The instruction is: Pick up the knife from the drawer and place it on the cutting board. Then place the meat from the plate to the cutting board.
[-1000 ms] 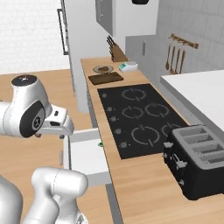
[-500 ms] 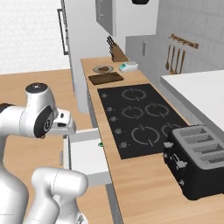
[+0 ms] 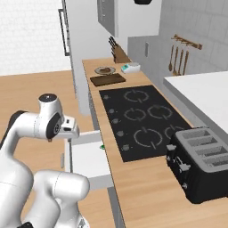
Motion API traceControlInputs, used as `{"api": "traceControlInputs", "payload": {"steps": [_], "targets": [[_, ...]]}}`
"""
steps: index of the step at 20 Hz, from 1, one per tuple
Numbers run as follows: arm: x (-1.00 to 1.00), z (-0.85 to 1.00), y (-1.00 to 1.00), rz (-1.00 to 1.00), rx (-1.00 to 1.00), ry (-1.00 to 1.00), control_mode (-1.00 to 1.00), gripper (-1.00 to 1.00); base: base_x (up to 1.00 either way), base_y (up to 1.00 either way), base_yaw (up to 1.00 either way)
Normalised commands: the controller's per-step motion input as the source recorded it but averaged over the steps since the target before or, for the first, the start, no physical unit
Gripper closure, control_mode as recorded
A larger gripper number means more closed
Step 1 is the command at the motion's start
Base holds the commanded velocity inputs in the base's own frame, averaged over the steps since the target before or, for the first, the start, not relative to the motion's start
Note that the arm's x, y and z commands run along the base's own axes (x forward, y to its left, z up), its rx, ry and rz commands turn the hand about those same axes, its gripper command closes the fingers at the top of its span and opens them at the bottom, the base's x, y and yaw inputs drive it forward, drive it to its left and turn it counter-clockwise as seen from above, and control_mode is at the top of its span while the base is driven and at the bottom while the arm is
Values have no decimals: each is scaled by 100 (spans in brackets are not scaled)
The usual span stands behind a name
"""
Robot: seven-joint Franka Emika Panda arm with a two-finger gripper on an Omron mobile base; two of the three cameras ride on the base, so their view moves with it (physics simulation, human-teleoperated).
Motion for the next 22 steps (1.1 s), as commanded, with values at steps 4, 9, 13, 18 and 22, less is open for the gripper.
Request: {"api": "traceControlInputs", "payload": {"steps": [4,9,13,18,22], "targets": [[37,-45,16,0,0,4,-100,-100,0,0,0],[30,-45,21,0,0,3,-100,-100,0,0,0],[31,-44,17,0,0,2,-100,-100,0,0,0],[34,-35,8,0,0,1,-100,-100,0,0,0],[37,-21,0,0,0,0,-100,-100,0,0,0]]}}
